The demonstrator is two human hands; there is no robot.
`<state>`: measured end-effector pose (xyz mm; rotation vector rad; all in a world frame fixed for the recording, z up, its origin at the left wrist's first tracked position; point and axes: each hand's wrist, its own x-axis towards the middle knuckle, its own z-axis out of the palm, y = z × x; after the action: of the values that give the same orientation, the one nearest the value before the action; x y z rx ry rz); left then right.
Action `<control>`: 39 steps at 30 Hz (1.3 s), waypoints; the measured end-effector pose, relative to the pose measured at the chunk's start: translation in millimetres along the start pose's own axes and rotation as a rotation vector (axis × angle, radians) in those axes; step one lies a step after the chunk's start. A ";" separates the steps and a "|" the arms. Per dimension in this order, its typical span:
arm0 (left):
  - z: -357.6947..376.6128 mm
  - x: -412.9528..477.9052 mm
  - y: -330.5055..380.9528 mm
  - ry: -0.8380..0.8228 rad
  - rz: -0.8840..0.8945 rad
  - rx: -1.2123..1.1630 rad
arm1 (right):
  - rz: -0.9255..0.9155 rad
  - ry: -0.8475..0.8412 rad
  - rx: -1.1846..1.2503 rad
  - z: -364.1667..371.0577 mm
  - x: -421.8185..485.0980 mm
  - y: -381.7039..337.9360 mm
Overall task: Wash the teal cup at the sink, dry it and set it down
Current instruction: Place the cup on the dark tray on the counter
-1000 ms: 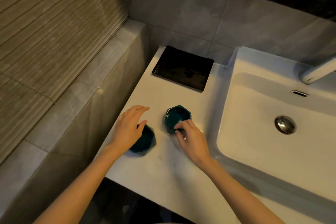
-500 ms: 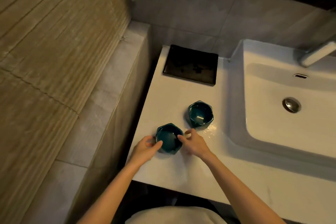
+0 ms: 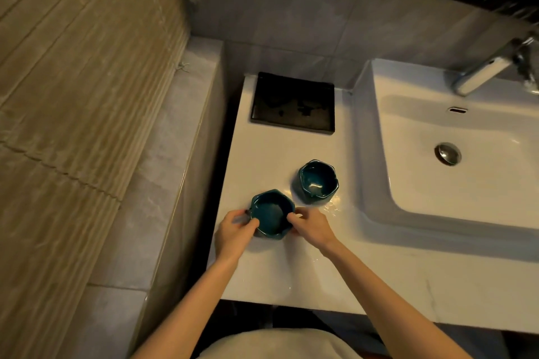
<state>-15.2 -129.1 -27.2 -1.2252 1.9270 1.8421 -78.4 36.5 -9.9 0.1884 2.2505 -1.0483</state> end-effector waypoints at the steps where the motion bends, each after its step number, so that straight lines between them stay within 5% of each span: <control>1: -1.3 0.0 9.3 0.003 0.013 -0.013 | -0.025 0.013 0.002 -3.4 0.7 -5.9; 8: 2.1 29.6 99.0 -0.038 0.105 -0.068 | -0.135 0.093 0.017 -46.5 39.9 -69.3; 18: 43.3 118.9 208.1 -0.112 0.212 0.009 | -0.059 0.124 0.249 -104.4 163.0 -126.9; 28: 67.4 207.8 234.0 -0.062 0.230 0.403 | -0.023 0.114 0.212 -113.5 260.1 -151.9; 39: 70.0 240.9 241.7 -0.061 0.235 0.560 | -0.023 0.137 0.204 -105.1 298.7 -154.6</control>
<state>-357.1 -195.7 -22.3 -0.7800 2.3994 1.2568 -422.9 -30.3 -42.1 0.3301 2.2686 -1.3136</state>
